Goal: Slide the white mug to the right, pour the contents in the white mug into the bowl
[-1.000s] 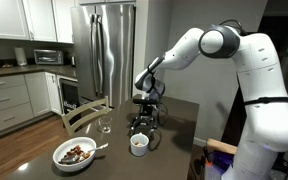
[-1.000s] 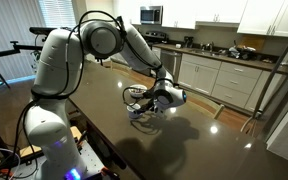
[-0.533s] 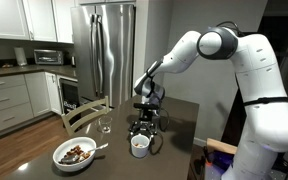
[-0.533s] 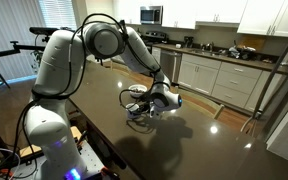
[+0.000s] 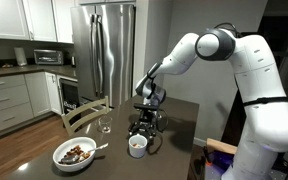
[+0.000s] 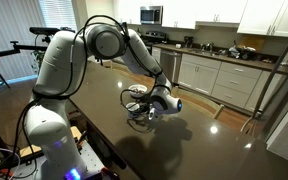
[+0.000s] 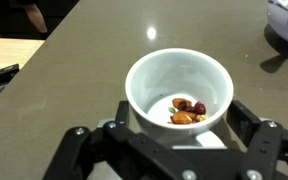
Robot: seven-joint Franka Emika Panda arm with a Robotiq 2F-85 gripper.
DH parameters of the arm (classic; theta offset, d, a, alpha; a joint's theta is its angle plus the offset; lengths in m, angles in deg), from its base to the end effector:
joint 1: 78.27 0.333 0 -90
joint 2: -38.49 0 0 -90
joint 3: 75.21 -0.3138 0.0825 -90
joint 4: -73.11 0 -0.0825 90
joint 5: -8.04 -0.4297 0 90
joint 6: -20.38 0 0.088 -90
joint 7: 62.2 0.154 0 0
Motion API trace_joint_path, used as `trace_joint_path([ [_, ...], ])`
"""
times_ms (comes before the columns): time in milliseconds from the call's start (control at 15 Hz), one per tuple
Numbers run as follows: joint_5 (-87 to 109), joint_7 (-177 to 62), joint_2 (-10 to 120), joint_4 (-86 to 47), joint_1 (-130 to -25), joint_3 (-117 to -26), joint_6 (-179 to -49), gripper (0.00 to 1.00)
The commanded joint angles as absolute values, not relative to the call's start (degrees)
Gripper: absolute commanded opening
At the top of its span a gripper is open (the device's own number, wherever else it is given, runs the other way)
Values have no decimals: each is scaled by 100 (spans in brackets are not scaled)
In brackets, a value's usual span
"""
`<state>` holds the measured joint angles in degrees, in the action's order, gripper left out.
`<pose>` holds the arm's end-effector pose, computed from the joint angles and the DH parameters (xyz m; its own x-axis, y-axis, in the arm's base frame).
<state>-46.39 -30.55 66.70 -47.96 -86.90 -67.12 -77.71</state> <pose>0.5061 -0.0402 0.1031 -0.0031 -0.4793 -0.8777 -0.9808 -0.1695 0.0960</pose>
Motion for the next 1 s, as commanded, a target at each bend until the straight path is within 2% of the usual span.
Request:
trace_joint_path([
  [0,-4663,-3068,6710,-4772,-8615,-6611,-7724,100],
  [933,-5136,-3120,7129,-4591,-8784,-6519,-7548,100],
])
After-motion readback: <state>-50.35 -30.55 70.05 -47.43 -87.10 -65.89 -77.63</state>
